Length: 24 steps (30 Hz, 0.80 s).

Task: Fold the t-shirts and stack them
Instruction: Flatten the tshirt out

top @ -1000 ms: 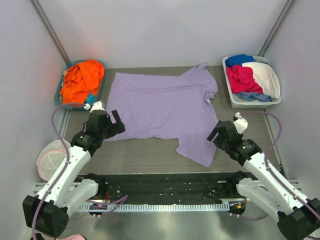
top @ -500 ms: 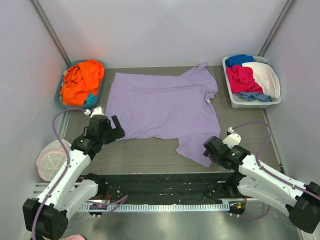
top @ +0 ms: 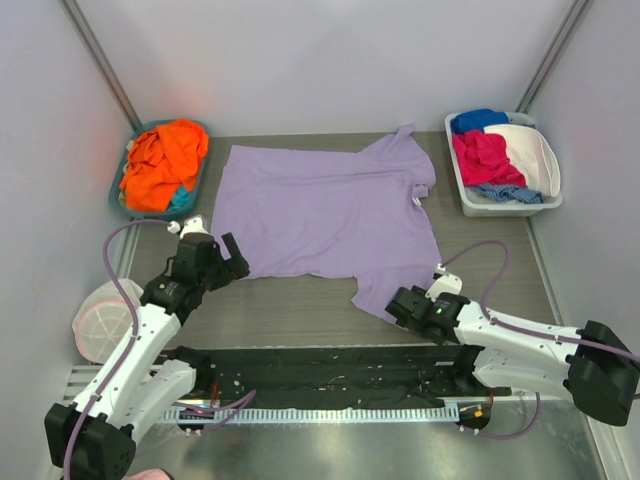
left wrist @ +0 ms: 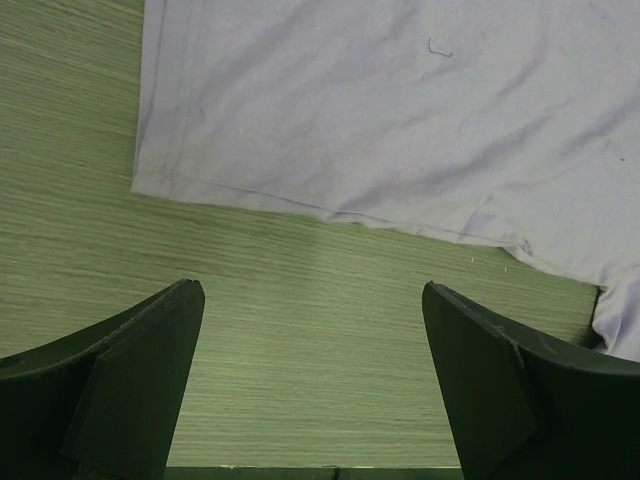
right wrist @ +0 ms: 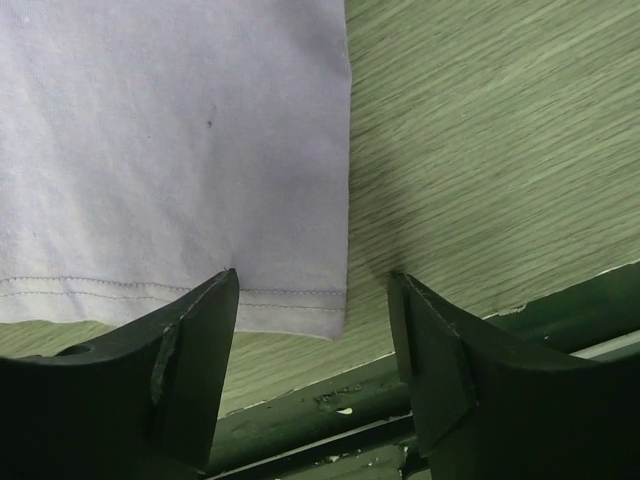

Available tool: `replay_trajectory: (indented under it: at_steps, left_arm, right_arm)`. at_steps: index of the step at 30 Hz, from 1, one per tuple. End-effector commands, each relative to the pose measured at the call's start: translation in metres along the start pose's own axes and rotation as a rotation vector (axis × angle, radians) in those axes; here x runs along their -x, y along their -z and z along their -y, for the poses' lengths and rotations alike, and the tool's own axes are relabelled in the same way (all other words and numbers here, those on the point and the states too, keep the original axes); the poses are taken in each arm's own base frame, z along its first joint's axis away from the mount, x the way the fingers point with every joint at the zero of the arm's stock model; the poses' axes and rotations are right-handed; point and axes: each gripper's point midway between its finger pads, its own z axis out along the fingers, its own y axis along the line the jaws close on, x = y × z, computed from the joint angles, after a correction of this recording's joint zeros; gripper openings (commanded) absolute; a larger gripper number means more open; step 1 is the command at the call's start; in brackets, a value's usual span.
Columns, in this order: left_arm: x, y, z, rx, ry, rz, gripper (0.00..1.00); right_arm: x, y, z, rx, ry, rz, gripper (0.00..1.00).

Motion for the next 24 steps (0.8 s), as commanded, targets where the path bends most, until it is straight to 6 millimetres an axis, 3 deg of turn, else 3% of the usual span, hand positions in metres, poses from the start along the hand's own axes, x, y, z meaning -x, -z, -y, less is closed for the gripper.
replay_trajectory:
  at_steps: [1, 5, 9, 13, 19, 24]
  left_arm:
    - [0.003, 0.003, 0.003, -0.017, 0.009, 0.017, 0.96]
    - [0.002, 0.001, 0.004, -0.02, 0.01, 0.015, 0.96]
    - [0.001, 0.001, 0.004, -0.02, 0.01, 0.009, 0.96]
    - [0.002, 0.001, 0.001, -0.005, 0.01, 0.014, 0.96]
    - [0.0, -0.001, -0.007, 0.037, 0.022, 0.015, 0.96]
    - [-0.011, -0.017, -0.028, 0.194, 0.036, -0.042, 0.96]
  right_arm:
    - [0.003, -0.003, -0.016, 0.034, -0.084, 0.041, 0.66]
    - [0.006, -0.002, -0.016, 0.04, -0.096, 0.056, 0.58]
    - [0.006, -0.002, -0.015, 0.039, -0.094, 0.057, 0.4]
    - [0.004, -0.003, -0.015, 0.034, -0.08, 0.051, 0.29]
    - [0.004, -0.002, -0.016, 0.037, -0.073, 0.048, 0.01]
    - [0.002, -0.001, -0.021, 0.069, -0.073, 0.037, 0.01]
